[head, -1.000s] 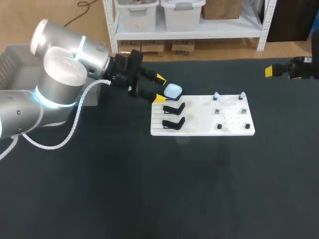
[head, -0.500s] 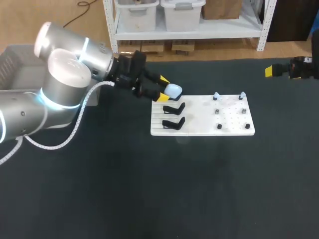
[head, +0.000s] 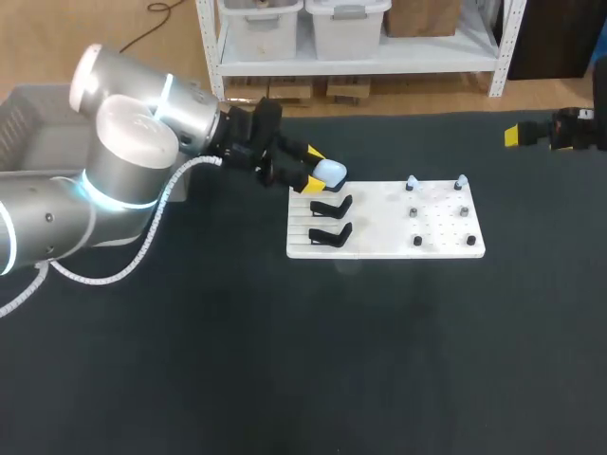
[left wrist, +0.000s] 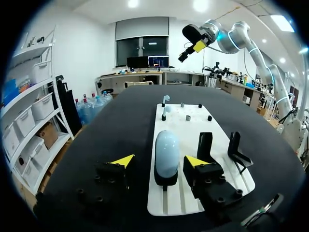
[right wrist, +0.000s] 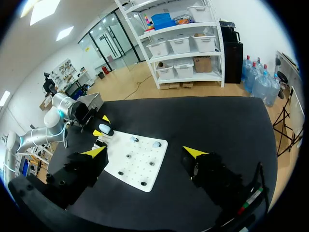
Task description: Pick up each earbud case from the left stands, insert the matching earbuds, close the lid, and place the case in the box.
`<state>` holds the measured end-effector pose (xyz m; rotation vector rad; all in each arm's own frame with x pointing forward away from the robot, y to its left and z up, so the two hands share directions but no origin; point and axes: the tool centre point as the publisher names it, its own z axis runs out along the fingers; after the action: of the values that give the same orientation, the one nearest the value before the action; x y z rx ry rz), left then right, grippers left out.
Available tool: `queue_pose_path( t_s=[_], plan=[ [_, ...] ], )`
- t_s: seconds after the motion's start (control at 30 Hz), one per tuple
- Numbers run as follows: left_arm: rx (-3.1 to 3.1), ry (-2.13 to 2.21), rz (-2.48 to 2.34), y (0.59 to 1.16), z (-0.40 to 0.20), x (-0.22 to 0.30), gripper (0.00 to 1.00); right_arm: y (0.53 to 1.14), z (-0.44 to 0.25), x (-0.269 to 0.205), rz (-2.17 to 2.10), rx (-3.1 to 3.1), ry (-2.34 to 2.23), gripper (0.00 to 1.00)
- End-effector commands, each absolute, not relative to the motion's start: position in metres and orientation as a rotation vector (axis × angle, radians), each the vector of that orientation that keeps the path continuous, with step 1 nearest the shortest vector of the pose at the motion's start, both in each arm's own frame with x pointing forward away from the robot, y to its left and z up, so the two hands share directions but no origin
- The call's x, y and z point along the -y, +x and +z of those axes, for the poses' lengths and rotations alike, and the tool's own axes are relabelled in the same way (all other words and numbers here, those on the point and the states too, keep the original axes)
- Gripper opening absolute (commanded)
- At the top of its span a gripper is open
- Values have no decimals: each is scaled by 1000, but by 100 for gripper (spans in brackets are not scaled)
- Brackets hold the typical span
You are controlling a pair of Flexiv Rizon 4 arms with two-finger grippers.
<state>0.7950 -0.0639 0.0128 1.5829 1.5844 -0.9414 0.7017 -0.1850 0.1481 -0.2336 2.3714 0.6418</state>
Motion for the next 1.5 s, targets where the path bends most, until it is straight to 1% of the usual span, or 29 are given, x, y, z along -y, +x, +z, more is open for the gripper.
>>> queue_pose_path(
  t_s=[0.03,0.1,0.27,0.43,0.5,0.67,0.73,1.27,1.5],
  plan=[
    [-1588,1575,-942,796,12,65,61,701,149,185,640,-2372,-233,100],
    [-1590,1570,-945,796,12,65,61,701,149,185,640,-2372,-233,100],
    [-1592,1571,-946,796,11,66,57,701,149,185,640,-2372,-233,100],
    [-1592,1572,-949,794,10,67,51,701,149,185,640,-2372,-233,100],
    [-1591,1574,-951,794,9,67,50,701,149,185,640,-2372,-233,100],
    [-1595,1572,-948,795,9,67,51,701,149,185,640,-2372,-233,100],
    [-1597,1569,-947,796,9,66,50,701,149,185,640,-2372,-233,100],
    [-1584,1580,-961,792,8,70,48,701,149,185,640,-2372,-233,100],
    [-1579,1580,-961,792,9,71,45,701,149,185,640,-2372,-233,100]
  ],
)
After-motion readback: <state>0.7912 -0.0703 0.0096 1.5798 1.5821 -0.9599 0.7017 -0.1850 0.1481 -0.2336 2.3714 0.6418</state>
